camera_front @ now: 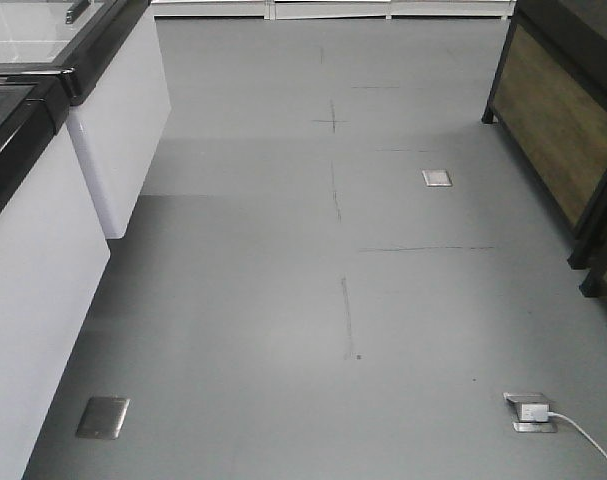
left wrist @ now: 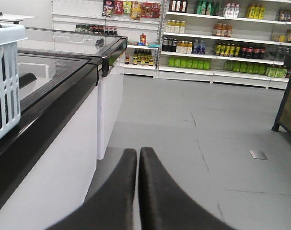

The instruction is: Left arm holds basket, right arm returns cookies

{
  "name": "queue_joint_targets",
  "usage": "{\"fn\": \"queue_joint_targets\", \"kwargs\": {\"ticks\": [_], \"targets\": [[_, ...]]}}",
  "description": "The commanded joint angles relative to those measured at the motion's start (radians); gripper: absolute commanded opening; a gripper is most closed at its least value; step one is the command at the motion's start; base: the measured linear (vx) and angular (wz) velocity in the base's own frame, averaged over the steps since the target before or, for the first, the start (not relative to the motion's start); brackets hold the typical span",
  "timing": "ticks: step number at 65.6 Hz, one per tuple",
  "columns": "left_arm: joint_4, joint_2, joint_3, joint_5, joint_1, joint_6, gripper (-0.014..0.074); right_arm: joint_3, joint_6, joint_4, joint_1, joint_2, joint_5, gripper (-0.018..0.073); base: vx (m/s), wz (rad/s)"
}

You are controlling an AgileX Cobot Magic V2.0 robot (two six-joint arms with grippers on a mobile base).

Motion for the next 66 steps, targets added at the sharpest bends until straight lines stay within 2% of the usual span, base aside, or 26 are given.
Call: {"fn": "queue_joint_targets", "kwargs": {"ticks": [1,66], "targets": [[-0.006,-0.011,-0.022,-0.08,0.001,-0.007,-0.0006,0.018,-0.009,-0.005,0.003,-0.013,-0.073,-0.0006,0.0,0.0],[-0.006,-0.011,-0.022,-0.08,0.001,-0.007,-0.0006,0.018,-0.009,-0.005,0.003,-0.013,-0.073,-0.0006,0.0,0.0]]}}
